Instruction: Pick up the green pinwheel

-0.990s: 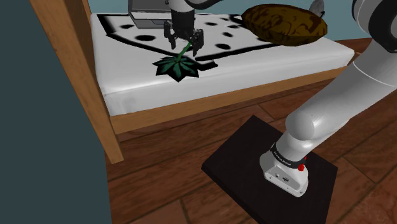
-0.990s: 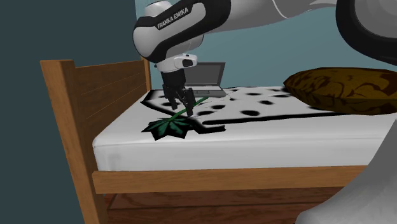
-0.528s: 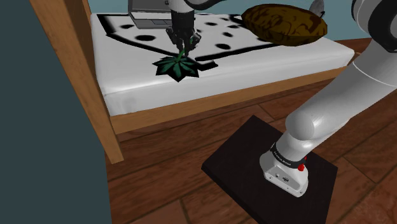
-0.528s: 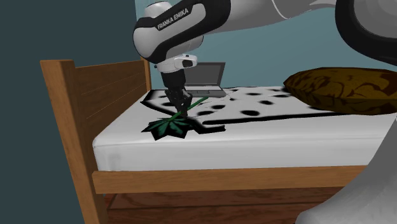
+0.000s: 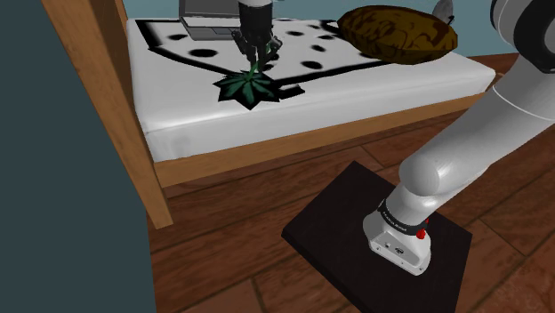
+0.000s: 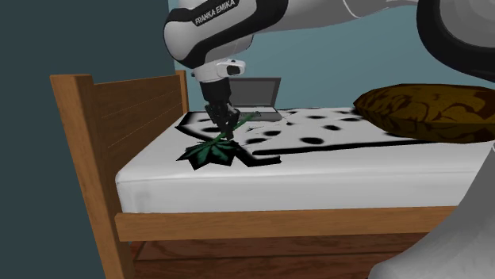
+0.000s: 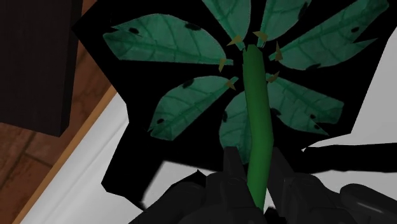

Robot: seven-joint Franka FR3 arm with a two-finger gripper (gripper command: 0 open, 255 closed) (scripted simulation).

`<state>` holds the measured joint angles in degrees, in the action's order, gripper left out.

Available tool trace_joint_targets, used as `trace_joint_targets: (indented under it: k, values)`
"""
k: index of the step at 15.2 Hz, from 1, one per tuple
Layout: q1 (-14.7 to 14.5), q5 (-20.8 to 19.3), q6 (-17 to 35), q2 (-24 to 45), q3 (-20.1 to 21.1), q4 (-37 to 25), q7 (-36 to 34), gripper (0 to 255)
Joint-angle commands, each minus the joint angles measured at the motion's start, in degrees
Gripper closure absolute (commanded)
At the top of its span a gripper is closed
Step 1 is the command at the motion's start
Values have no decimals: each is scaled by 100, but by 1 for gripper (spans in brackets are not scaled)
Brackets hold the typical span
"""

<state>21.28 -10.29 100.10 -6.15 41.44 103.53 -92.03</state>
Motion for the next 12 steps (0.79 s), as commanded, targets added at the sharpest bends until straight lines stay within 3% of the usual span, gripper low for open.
trace_joint_targets:
  k: [1,12]
  values:
    - [4,0,-166,7,-3,-175,36,255]
    - [-4,-105,-898,185,52,-1037,97,255]
